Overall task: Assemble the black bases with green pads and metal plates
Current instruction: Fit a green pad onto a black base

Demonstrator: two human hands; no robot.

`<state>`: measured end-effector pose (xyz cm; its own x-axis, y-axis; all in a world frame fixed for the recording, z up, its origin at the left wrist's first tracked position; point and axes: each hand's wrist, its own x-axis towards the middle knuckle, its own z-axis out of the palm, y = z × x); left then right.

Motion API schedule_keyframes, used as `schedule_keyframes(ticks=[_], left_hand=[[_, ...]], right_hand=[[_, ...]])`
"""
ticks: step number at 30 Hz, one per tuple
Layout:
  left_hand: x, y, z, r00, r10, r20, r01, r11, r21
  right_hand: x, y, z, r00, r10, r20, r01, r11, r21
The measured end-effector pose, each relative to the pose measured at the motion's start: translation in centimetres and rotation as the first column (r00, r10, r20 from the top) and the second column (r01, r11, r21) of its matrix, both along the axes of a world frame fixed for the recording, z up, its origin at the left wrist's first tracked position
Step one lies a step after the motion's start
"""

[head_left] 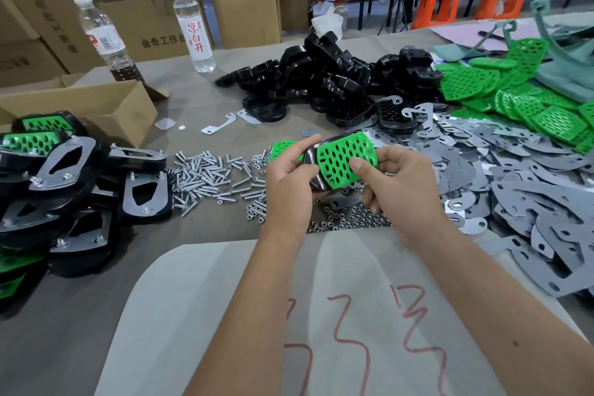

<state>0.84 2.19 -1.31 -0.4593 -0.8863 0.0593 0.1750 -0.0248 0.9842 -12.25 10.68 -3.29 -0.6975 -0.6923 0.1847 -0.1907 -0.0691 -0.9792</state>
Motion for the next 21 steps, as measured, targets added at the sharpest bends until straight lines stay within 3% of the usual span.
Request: schedule_keyframes(ticks=[4,12,18,21], left_hand=[[-0.21,0.18,-0.01,1.0,0.002,0.024,-0.002,1.0,-0.022],[-0.09,-0.1,-0.09,0.991,0.128,0.043,-0.128,0.992,0.016],[-0.59,-0.12,-0.17,0.991,0.1,0.091,-0.099,0.995,-0.008],[-0.56,-0.09,-0.25,0.991,0.097,0.087,-0.095,0.995,-0.023]], right_hand=[[-0.33,0.01,0.02,0.997,-0.005,0.073,0.007,1.0,-0.022],[0.28,-0.1,0.3,0.994,0.105,-0.026,-0.101,0.986,0.131],[0.01,0.16,0.19,0.999,-0.024,-0.038,0.027,0.998,0.064],[-0.27,0.19,0.18,1.0,0.011,-0.013,-0.01,0.995,0.096]])
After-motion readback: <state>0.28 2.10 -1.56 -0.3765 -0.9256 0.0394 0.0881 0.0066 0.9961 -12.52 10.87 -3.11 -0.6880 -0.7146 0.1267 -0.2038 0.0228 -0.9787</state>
